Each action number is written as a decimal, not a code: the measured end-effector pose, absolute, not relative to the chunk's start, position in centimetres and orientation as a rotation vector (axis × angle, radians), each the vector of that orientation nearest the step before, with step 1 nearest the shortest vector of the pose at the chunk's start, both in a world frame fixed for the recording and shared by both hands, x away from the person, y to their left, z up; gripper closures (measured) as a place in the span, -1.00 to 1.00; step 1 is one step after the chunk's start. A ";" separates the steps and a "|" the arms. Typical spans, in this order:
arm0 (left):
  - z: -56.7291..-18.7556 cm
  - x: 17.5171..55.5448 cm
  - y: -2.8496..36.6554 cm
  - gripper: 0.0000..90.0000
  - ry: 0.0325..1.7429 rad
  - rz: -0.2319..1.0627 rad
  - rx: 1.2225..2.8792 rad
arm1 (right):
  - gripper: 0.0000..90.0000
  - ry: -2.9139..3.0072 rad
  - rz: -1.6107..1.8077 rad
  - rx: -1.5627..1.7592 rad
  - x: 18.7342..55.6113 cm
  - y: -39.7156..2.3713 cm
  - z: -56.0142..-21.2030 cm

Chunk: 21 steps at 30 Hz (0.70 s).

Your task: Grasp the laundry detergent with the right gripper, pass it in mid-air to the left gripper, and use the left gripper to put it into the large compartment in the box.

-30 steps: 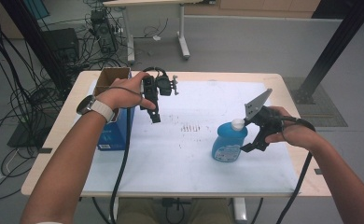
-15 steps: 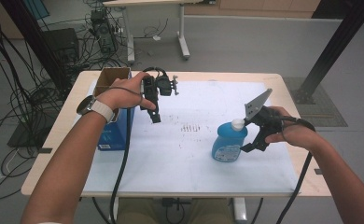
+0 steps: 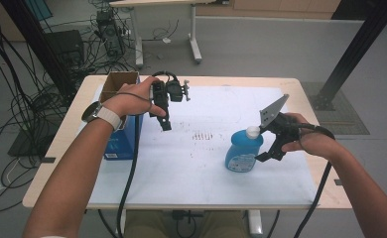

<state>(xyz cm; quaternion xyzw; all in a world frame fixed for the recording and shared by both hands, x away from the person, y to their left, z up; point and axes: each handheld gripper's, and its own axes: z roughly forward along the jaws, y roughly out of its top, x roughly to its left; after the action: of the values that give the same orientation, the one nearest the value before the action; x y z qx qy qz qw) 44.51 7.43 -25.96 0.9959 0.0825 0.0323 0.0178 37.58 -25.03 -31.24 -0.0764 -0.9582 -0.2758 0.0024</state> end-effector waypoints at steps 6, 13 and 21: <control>-26.0 44.5 7.4 -0.77 0.257 0.101 3.093 | -0.87 -3.005 -0.864 -0.239 37.6 -25.0 -31.3; -26.0 44.5 7.5 -0.77 0.256 0.103 3.093 | -0.87 -3.004 -0.866 -0.238 37.6 -24.9 -31.3; -26.0 44.5 7.5 -0.77 0.259 0.104 3.093 | -0.87 -3.002 -0.866 -0.237 37.6 -24.9 -31.3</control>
<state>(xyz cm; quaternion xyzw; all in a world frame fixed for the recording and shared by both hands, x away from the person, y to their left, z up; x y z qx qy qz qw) 44.51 7.51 -26.00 0.9958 0.0835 0.0334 0.0181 37.63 -24.86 -31.31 -0.0757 -0.9581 -0.2763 0.0039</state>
